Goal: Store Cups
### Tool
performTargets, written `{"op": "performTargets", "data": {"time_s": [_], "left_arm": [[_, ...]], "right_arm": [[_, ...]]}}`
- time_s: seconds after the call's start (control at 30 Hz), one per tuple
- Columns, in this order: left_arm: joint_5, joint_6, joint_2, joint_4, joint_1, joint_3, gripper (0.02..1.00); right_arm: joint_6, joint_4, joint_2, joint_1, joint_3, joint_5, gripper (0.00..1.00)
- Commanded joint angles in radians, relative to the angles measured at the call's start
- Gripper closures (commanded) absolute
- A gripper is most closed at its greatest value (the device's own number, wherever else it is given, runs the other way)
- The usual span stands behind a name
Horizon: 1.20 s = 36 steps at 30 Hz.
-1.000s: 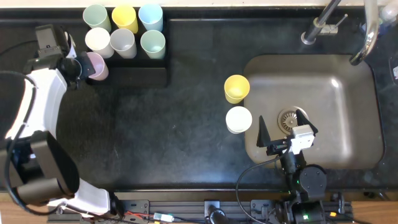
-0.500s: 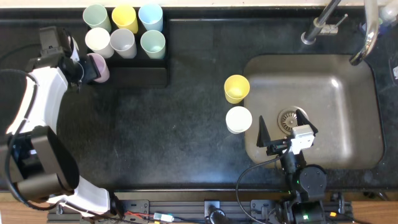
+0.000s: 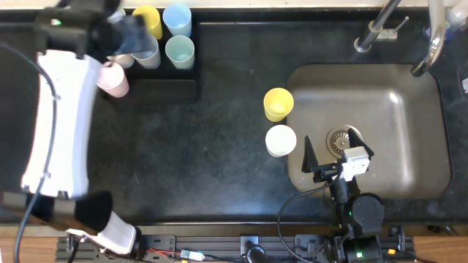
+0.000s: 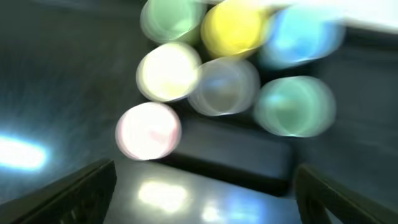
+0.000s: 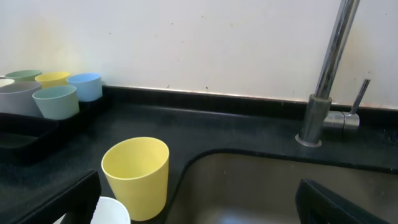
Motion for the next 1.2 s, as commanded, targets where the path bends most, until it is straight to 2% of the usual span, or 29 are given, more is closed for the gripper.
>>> {"op": "performTargets", "data": {"time_s": [0.03, 0.23, 0.37, 0.57, 0.77, 1.0, 1.03, 1.1, 1.2], "left_arm": [[-0.040, -0.166, -0.006, -0.016, -0.190, 0.059, 0.056], [-0.021, -0.296, 0.074, -0.061, -0.449, 0.059, 0.064], [0.008, -0.328, 0.164, -0.070, -0.551, 0.059, 0.077], [0.120, -0.328, 0.311, -0.057, -0.571, 0.058, 0.080], [0.117, -0.327, 0.409, 0.007, -0.571, 0.053, 0.086], [0.114, -0.328, 0.499, 0.058, -0.571, 0.053, 0.163], [0.111, -0.328, 0.505, 0.060, -0.571, 0.053, 0.198], [0.107, -0.328, 0.519, 0.062, -0.570, 0.053, 0.349], [0.107, -0.328, 0.521, 0.068, -0.570, 0.053, 0.669]], "right_arm": [[0.000, 0.006, -0.005, -0.006, -0.013, 0.004, 0.005], [0.000, 0.006, -0.005, -0.006, -0.013, 0.004, 0.003], [0.000, 0.006, -0.005, -0.006, -0.013, 0.004, 0.003], [0.000, 0.006, -0.005, -0.006, -0.013, 0.004, 0.005], [0.000, 0.006, -0.005, -0.006, -0.013, 0.004, 0.003], [0.000, 0.006, -0.005, -0.006, -0.013, 0.004, 0.005], [0.000, 0.006, -0.005, -0.006, -0.013, 0.004, 0.005], [0.000, 0.006, -0.005, -0.006, -0.013, 0.004, 0.003], [0.000, 0.006, -0.005, -0.006, -0.013, 0.004, 0.003]]}}
